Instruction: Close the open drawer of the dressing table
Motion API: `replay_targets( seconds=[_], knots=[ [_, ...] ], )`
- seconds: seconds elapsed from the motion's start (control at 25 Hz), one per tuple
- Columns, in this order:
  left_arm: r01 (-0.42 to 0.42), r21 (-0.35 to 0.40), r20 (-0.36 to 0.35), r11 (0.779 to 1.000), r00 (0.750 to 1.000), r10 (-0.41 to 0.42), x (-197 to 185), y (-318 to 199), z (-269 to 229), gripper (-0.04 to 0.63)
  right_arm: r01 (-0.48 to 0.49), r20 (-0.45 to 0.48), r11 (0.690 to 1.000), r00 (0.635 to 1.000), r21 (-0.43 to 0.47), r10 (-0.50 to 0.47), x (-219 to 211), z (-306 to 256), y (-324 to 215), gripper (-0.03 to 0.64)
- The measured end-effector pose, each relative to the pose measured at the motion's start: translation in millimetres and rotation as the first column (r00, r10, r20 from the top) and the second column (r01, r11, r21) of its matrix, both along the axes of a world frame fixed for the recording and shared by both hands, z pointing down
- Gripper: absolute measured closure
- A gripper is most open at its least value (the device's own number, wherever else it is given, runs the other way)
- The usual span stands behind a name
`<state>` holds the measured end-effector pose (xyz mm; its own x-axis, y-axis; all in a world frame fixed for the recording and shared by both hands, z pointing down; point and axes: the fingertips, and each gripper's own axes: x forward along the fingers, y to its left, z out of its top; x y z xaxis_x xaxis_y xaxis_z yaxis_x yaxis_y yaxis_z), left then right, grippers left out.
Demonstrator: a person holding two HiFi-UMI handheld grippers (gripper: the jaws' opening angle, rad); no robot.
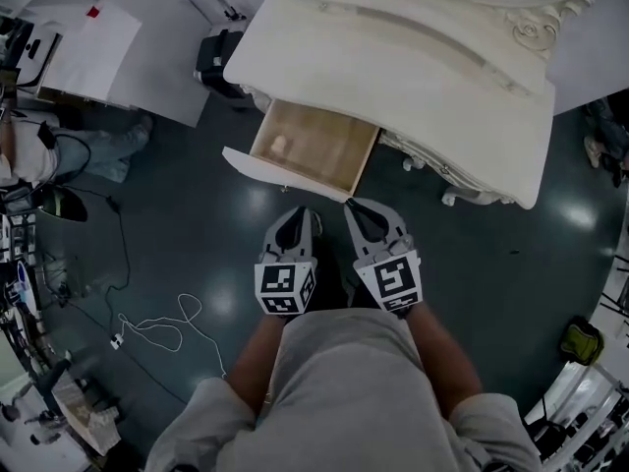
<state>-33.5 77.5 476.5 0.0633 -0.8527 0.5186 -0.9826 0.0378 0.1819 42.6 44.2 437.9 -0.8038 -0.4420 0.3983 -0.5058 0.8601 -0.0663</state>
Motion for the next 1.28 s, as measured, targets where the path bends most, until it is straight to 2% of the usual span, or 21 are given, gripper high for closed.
replay_targets(
  seconds=[0.24,0.4,0.52,0.6,0.8,1.0,1.12,1.2,1.28],
  knots=[
    [-0.131,-0.014,-0.042,0.991,0.991,0.13,-34.2,-27.7,24.3,0.592,-0.035,-0.096,0.998,0.995,-0.051,0.03,-44.4,29.5,-6.1,0.6],
    [-0.257,-0.025,-0.051,0.966,0.966,0.255,-43.8,-39.3,41.8,0.592,-0.079,-0.172,0.993,0.983,-0.084,0.063,-54.9,48.3,-9.8,0.6],
    [-0.382,-0.049,-0.095,0.923,0.922,0.376,-47.5,-37.2,54.5,0.592,-0.119,-0.201,0.983,0.975,-0.141,0.089,-60.1,64.8,-3.7,0.6],
    [-0.443,-0.062,-0.094,0.895,0.895,0.436,-55.6,-35.3,60.6,0.592,-0.155,-0.218,0.973,0.969,-0.173,0.116,-60.8,76.2,-0.4,0.6],
    [-0.564,-0.105,0.022,0.819,0.822,0.569,-86.0,-33.2,75.8,0.592,-0.224,-0.285,0.952,0.945,-0.208,0.16,-47.7,103.4,4.2,0.6],
    [-0.625,-0.214,0.129,0.751,0.744,0.656,-135.7,-36.5,92.0,0.592,-0.246,-0.351,0.945,0.922,-0.213,0.161,-34.1,123.3,3.1,0.6],
    [-0.643,-0.264,0.15,0.719,0.709,0.689,-160.8,-37.6,104.6,0.592,-0.257,-0.383,0.945,0.909,-0.205,0.164,-26.0,130.3,3.1,0.6],
    [-0.651,-0.293,0.16,0.701,0.689,0.707,-172.7,-37.6,112.0,0.592,-0.243,-0.405,0.947,0.903,-0.212,0.141,-21.4,138.2,3.8,0.6],
    [-0.665,-0.318,0.178,0.676,0.658,0.732,-179.4,-37.8,117.6,0.592,-0.215,-0.432,0.951,0.896,-0.223,0.101,-15.7,147.1,5.0,0.6]
  ],
)
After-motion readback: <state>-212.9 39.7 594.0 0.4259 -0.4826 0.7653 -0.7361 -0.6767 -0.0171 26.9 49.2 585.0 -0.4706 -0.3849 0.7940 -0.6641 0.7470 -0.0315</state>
